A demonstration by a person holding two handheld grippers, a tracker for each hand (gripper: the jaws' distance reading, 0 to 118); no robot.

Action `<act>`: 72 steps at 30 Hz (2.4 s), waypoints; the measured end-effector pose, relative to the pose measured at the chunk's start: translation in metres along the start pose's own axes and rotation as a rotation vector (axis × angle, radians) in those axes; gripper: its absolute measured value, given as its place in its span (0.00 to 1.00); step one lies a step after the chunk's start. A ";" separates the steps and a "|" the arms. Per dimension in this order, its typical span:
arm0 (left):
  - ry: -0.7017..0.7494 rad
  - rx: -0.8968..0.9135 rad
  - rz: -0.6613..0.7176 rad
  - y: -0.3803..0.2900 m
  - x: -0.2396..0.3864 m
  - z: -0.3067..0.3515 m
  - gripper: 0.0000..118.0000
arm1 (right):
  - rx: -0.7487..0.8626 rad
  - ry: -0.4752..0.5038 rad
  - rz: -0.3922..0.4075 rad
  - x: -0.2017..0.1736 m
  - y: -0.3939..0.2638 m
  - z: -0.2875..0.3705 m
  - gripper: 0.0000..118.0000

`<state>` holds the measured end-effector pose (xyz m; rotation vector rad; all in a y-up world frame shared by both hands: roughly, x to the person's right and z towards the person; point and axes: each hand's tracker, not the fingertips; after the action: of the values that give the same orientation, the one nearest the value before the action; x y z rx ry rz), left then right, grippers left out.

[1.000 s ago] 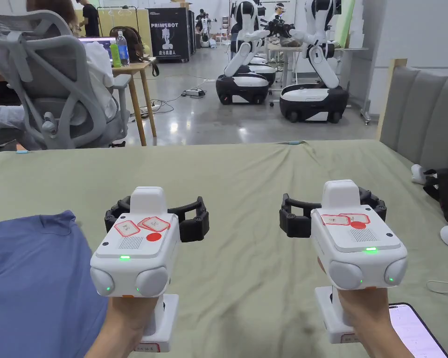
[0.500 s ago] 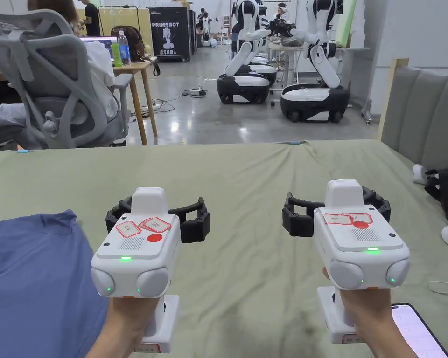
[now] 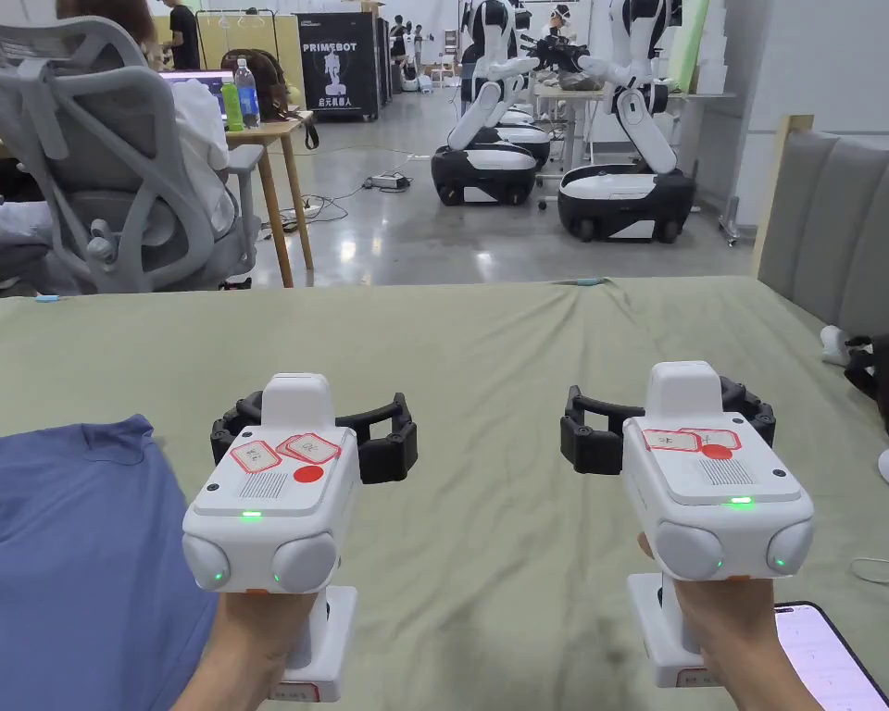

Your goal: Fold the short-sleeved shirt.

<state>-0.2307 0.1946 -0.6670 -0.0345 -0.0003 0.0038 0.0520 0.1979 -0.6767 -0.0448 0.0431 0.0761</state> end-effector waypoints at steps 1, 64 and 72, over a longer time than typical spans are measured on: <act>0.000 0.000 0.002 0.000 0.000 0.000 1.00 | -0.002 0.001 0.001 0.000 0.000 0.000 1.00; 0.280 -0.835 0.088 -0.120 -0.292 -0.202 0.72 | -0.103 0.573 0.075 -0.303 -0.054 -0.120 0.00; 0.279 -0.713 0.102 -0.094 -0.306 -0.177 0.01 | -0.141 0.578 0.050 -0.290 -0.060 -0.112 0.00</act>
<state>-0.5367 0.0933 -0.8406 -0.7474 0.2798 0.1009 -0.2367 0.1116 -0.7728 -0.2056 0.6169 0.1140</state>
